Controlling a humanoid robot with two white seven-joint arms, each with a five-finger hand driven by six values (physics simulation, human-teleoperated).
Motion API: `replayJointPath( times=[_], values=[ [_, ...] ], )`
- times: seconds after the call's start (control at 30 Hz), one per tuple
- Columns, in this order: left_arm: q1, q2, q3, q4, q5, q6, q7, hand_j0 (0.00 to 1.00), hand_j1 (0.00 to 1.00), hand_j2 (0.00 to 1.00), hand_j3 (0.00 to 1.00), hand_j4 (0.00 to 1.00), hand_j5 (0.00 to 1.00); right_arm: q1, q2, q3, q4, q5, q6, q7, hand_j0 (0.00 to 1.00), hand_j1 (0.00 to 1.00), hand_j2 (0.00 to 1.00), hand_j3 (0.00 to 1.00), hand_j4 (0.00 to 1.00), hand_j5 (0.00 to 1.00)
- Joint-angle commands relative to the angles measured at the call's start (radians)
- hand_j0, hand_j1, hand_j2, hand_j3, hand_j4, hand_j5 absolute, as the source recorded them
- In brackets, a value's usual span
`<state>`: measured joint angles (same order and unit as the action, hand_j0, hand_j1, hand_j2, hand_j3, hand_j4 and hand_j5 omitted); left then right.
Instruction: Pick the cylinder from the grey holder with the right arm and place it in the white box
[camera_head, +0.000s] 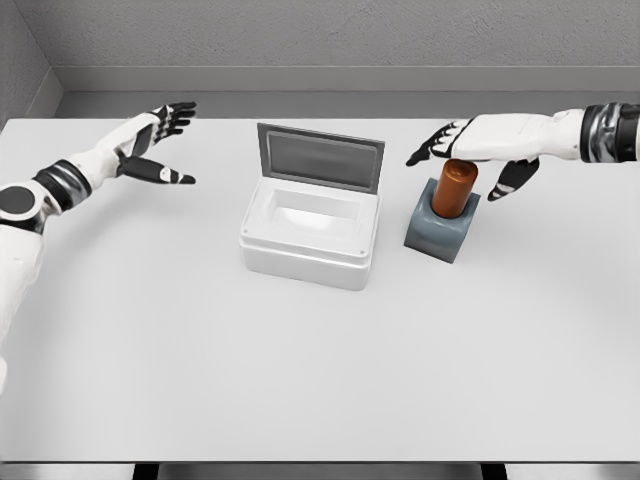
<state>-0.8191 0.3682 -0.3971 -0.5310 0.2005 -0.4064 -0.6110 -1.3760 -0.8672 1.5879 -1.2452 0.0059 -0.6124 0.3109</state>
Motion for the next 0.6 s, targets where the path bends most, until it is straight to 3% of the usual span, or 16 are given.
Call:
replayJointPath(
  times=[0.0, 0.17, 0.23, 0.37, 0.4, 0.57],
  values=[
    [0.0, -0.017, 0.003, 0.003, 0.011, 0.005, 0.0, 1.0, 1.0, 1.0, 1.0, 1.0, 1.0, 0.0, 0.0, -0.002, -0.005, -0.004, 0.001, 0.005, 1.0, 1.0, 1.0, 1.0, 1.0, 1.0],
    [0.0, -0.029, 0.003, 0.02, 0.01, 0.005, 0.0, 1.0, 1.0, 1.0, 1.0, 1.0, 1.0, 0.0, -0.003, -0.005, -0.025, -0.004, 0.001, 0.022, 0.99, 0.99, 0.99, 0.99, 0.99, 0.99],
    [0.0, -0.029, 0.001, 0.02, 0.01, 0.005, 0.0, 1.0, 1.0, 1.0, 1.0, 1.0, 1.0, 0.0, -0.001, -0.005, -0.023, -0.006, 0.001, 0.025, 0.95, 0.95, 0.95, 0.95, 0.95, 0.95],
    [0.002, -0.029, 0.001, 0.022, 0.008, 0.005, 0.0, 1.0, 1.0, 1.0, 1.0, 1.0, 1.0, 0.0, -0.001, -0.008, -0.022, -0.004, 0.001, 0.031, 0.77, 0.77, 0.77, 0.77, 0.77, 0.77],
    [0.002, -0.029, 0.001, 0.022, 0.008, 0.005, 0.0, 1.0, 1.0, 1.0, 1.0, 1.0, 1.0, 0.0, -0.001, -0.008, -0.02, -0.004, 0.001, 0.033, 0.64, 0.64, 0.64, 0.64, 0.64, 0.64],
    [0.003, -0.029, 0.001, 0.02, 0.007, 0.003, 0.0, 1.0, 1.0, 1.0, 1.0, 1.0, 1.0, 0.0, -0.009, -0.009, -0.02, -0.003, 0.001, 0.033, 0.5, 0.5, 0.5, 0.5, 0.5, 0.5]
  ],
)
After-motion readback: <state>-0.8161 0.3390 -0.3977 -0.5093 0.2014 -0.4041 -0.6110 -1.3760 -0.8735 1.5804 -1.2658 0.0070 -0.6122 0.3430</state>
